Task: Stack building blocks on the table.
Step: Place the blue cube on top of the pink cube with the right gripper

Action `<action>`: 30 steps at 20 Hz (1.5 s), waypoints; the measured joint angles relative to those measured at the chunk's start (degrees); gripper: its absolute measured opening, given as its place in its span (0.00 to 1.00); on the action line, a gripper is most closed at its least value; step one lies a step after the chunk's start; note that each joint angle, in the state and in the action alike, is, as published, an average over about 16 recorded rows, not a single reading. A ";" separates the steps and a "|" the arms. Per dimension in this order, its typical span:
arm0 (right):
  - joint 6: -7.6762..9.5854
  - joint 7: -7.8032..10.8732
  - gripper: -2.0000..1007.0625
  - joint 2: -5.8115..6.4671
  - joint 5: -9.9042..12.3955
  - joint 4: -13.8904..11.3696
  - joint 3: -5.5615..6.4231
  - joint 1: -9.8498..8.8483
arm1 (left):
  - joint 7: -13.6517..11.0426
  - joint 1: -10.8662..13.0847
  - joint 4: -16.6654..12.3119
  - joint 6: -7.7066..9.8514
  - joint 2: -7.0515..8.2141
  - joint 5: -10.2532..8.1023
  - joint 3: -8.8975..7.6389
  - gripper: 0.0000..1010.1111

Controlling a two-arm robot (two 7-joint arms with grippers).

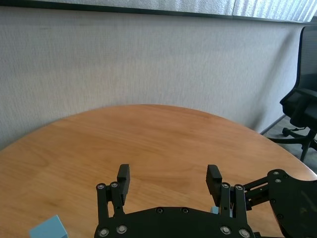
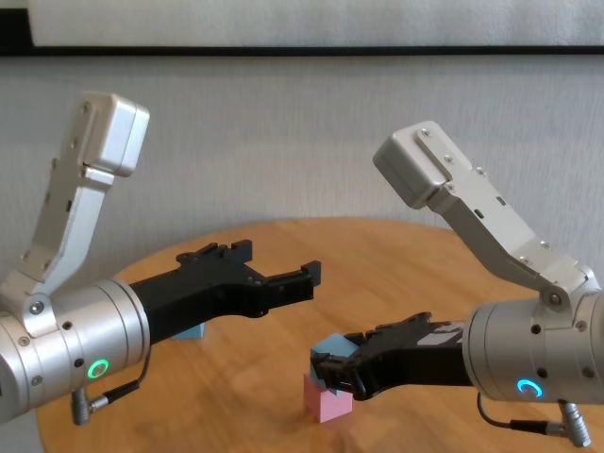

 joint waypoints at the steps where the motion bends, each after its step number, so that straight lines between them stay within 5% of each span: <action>1: 0.09 0.04 0.36 -0.11 -0.07 0.08 0.09 0.00 | 0.00 0.00 0.00 0.00 0.00 0.00 0.00 0.99; 30: 0.52 1.49 0.36 -2.12 -2.12 1.16 1.44 0.05 | 0.00 0.00 0.00 0.00 0.00 0.00 0.00 0.99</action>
